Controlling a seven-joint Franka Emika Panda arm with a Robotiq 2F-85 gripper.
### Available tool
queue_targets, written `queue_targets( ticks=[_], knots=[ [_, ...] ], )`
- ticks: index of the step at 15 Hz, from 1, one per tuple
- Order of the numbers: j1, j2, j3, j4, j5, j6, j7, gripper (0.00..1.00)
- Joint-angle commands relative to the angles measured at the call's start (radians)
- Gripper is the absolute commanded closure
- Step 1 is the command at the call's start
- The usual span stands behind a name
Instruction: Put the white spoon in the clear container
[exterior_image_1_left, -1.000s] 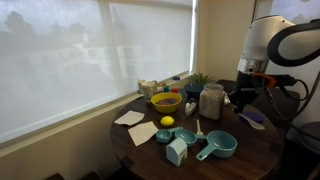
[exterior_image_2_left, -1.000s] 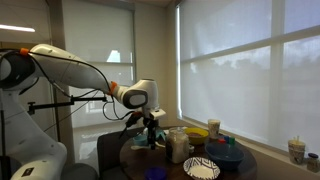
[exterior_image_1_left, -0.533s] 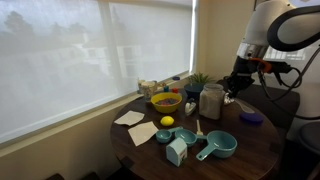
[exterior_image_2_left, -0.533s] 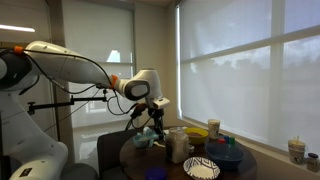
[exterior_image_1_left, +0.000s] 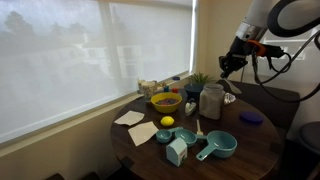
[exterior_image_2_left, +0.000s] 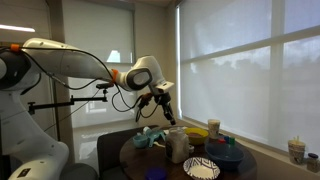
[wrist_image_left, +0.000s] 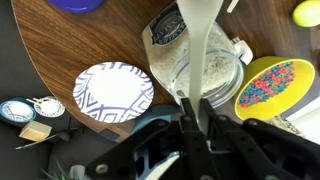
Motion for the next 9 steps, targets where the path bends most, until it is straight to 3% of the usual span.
queue_targets(
  ticks=[1, 4, 5, 9],
  knots=[
    [0.003, 0.003, -0.003, 0.003, -0.001, 0.003, 0.001, 0.88],
    [0.004, 0.008, -0.003, 0.003, -0.001, 0.009, 0.001, 0.88],
    [0.004, 0.009, -0.003, 0.003, -0.001, 0.009, 0.001, 0.97],
    [-0.005, 0.01, -0.006, 0.03, -0.003, 0.036, 0.011, 0.97]
  ],
)
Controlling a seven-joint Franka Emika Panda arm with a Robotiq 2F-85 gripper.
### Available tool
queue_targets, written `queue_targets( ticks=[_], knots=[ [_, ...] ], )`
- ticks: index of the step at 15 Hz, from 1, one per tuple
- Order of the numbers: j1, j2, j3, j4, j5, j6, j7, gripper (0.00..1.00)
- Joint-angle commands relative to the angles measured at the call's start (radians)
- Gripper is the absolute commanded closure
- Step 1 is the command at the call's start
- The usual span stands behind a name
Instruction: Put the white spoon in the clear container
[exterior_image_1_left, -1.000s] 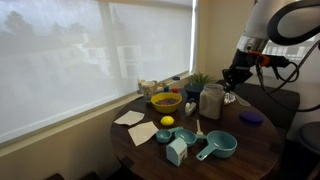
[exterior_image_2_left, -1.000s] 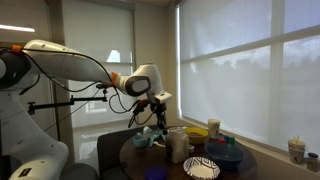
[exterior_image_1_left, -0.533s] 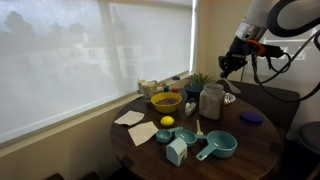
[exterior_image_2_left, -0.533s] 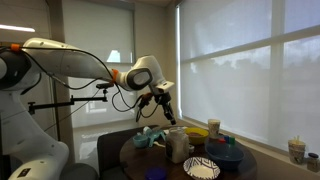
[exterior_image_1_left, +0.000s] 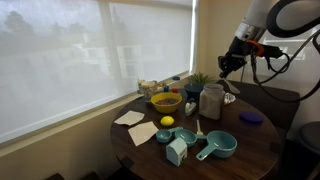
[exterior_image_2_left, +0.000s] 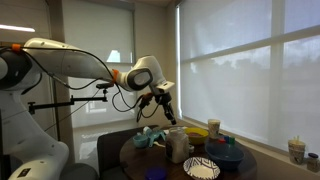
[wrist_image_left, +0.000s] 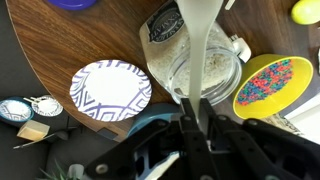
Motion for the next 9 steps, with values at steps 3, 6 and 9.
queue_targets(
  ticks=[3, 6, 9],
  knots=[
    [-0.016, 0.013, -0.008, 0.049, -0.023, 0.086, 0.002, 0.97],
    [-0.024, 0.023, -0.006, 0.044, -0.037, 0.153, -0.007, 0.97],
    [-0.031, 0.039, -0.004, 0.024, -0.061, 0.222, -0.022, 0.97]
  ],
)
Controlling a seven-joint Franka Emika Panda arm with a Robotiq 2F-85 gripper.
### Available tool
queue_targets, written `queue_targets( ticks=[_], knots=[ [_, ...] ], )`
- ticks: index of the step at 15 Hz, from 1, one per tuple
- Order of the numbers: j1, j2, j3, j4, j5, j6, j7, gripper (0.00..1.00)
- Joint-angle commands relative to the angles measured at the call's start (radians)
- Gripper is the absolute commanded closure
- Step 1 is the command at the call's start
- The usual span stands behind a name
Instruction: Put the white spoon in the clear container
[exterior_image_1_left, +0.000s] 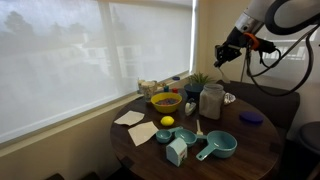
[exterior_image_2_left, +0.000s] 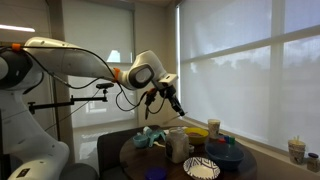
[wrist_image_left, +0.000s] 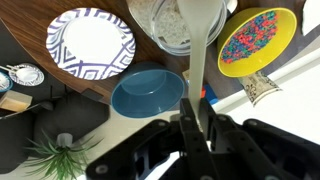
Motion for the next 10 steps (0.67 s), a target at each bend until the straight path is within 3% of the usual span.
queue_targets(
  ticks=[1, 10],
  knots=[
    [-0.017, 0.033, 0.01, -0.014, -0.046, 0.1, -0.008, 0.97],
    [-0.089, 0.082, 0.057, -0.07, -0.181, 0.298, 0.085, 0.97]
  ],
)
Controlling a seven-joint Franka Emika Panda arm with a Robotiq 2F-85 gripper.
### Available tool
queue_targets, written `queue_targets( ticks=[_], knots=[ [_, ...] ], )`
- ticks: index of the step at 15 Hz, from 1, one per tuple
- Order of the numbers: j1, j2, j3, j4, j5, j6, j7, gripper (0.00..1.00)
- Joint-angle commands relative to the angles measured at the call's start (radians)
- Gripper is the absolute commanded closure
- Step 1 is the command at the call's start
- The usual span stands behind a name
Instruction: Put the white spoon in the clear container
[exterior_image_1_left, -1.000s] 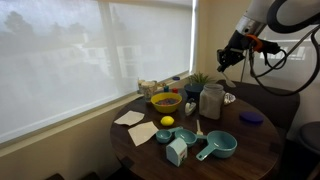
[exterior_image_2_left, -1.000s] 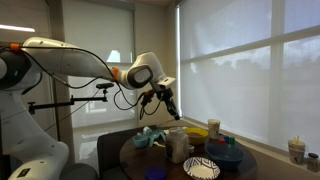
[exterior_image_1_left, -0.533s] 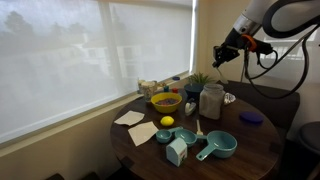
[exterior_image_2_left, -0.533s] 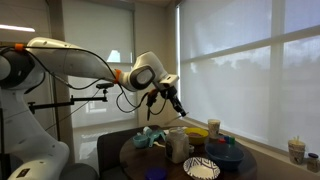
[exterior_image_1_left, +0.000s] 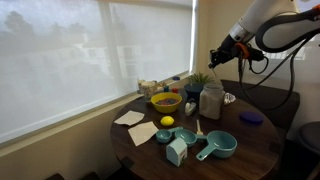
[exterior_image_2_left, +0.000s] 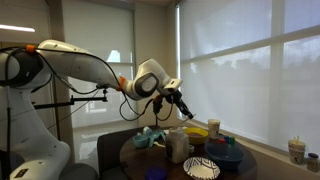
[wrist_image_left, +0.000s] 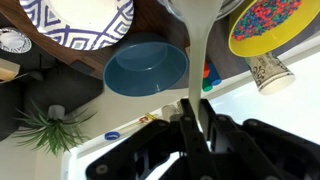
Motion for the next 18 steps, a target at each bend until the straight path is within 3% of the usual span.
queue_targets(
  ticks=[1, 8, 14, 18],
  knots=[
    [-0.048, 0.013, 0.044, -0.037, -0.08, 0.099, 0.075, 0.97],
    [-0.127, 0.038, 0.133, -0.077, -0.183, 0.256, 0.222, 0.97],
    [-0.2, 0.031, 0.21, -0.107, -0.286, 0.263, 0.291, 0.97],
    [-0.211, 0.026, 0.242, -0.118, -0.302, 0.256, 0.297, 0.97]
  ],
)
